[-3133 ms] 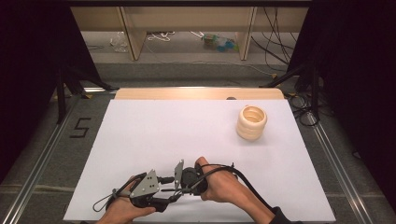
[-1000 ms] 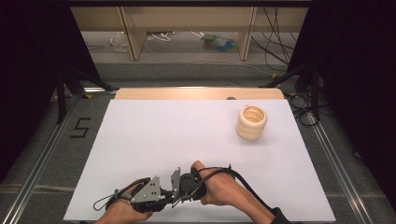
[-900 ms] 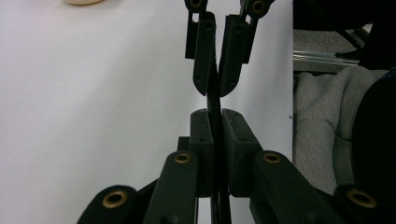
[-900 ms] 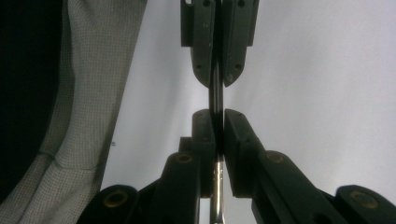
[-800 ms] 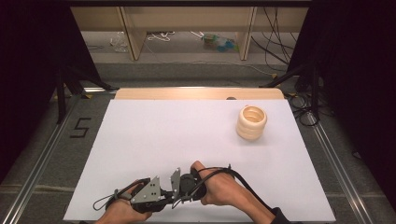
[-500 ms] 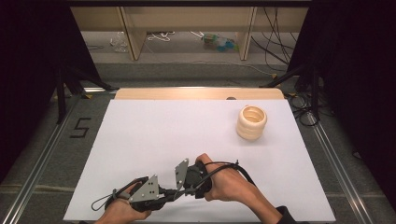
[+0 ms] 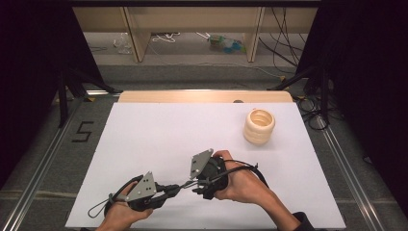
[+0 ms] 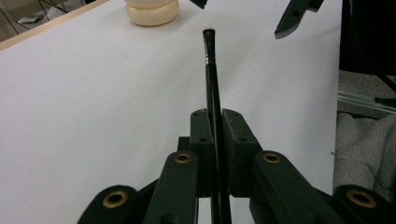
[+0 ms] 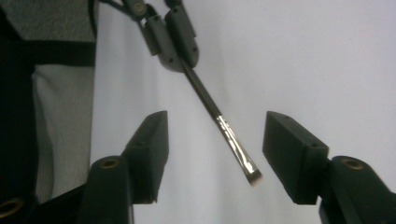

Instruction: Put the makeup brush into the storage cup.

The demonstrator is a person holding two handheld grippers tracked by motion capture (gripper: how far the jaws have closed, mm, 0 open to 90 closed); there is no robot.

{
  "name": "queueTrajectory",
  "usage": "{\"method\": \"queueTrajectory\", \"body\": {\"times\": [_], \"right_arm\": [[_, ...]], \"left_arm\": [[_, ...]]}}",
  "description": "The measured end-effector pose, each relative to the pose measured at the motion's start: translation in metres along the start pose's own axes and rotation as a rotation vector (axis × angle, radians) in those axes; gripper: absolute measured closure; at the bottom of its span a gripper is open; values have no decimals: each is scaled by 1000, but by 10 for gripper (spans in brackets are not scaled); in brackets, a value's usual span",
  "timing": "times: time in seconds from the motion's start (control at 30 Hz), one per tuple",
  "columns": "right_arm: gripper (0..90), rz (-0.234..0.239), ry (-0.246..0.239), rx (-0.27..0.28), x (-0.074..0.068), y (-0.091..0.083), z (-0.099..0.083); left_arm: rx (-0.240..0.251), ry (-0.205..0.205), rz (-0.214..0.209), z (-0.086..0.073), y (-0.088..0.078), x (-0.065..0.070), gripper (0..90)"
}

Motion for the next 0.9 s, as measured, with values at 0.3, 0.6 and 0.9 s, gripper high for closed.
{"method": "queueTrajectory", "body": {"times": [0.3,0.6,0.9], "right_arm": [[298,-71,154,95,16,-10,-8],[286,-74,329,194,25,-13,-24],[265,-75,440,271,30,-8,-33]], "left_arm": [[39,-38,39,3,-4,-6,834],[94,-72,82,8,-10,-12,834],[128,-95,100,11,-13,-15,834]]}}
Point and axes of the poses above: each handheld gripper's, and its own axes: y roughly forward along the jaws, z roughly out of its top, x roughly to its right, the point moved 7 cm from there along y, roughly forward along the jaws, and after that the axes turned 4 degrees about -x, right-handed, at the moved point
